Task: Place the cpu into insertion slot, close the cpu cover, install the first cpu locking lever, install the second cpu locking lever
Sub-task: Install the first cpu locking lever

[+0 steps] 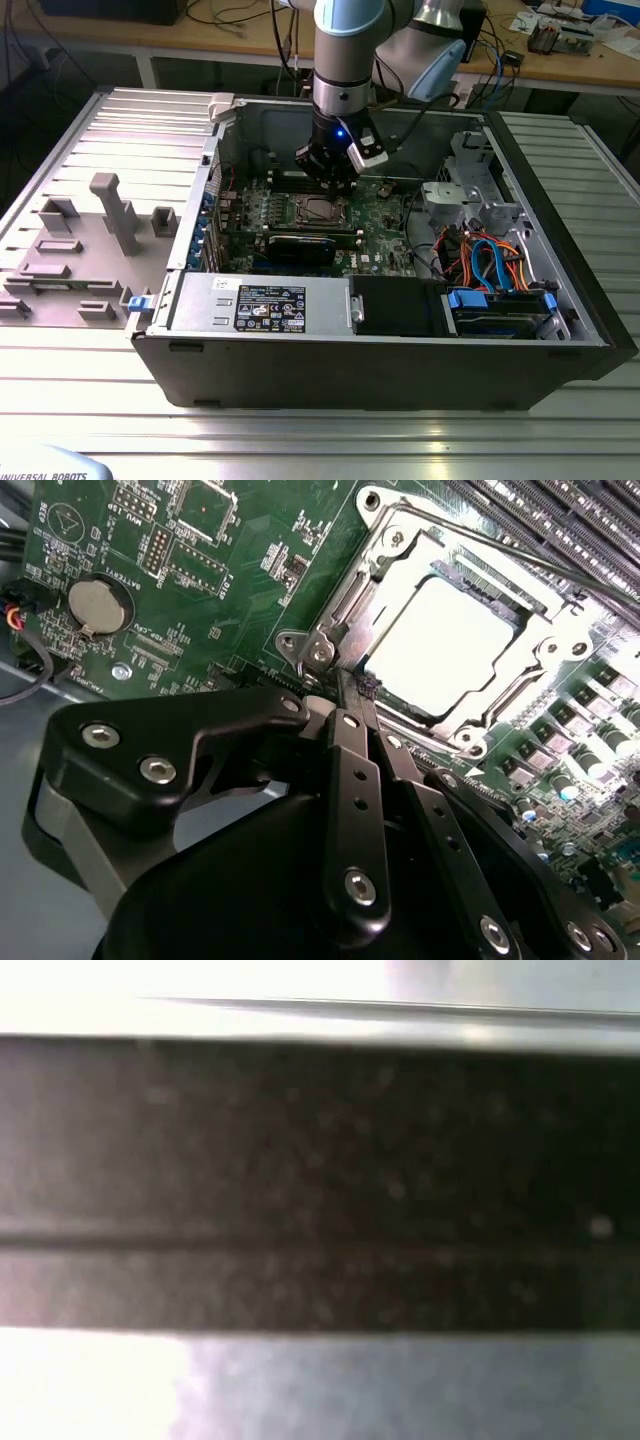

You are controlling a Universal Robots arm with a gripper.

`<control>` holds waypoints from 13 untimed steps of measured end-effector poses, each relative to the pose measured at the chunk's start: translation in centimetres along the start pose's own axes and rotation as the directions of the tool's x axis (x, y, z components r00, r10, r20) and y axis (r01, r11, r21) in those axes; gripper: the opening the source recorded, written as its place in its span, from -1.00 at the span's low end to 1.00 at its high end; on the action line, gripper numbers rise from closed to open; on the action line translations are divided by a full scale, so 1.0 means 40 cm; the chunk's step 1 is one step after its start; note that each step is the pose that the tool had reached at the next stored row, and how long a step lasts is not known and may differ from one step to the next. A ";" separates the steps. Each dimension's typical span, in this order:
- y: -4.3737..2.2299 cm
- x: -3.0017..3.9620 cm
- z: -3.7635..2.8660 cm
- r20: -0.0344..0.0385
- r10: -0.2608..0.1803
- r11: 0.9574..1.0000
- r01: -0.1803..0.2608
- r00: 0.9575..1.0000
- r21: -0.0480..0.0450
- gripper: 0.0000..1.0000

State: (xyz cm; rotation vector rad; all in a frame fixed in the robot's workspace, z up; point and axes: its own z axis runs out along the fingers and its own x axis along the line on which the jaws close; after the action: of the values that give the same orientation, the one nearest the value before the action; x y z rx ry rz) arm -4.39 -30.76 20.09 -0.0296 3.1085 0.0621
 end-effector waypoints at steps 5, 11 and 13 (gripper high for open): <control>0.000 0.000 -0.001 0.001 0.001 1.000 -0.001 1.000 -0.031 -0.79; 0.001 -0.001 -0.018 0.001 0.001 1.000 -0.001 1.000 -0.030 -0.79; 0.001 -0.001 -0.020 0.001 0.001 1.000 -0.001 1.000 -0.031 -0.79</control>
State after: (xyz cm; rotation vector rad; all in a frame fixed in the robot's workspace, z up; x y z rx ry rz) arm -4.38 -30.75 20.89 -0.0289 3.1068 0.1096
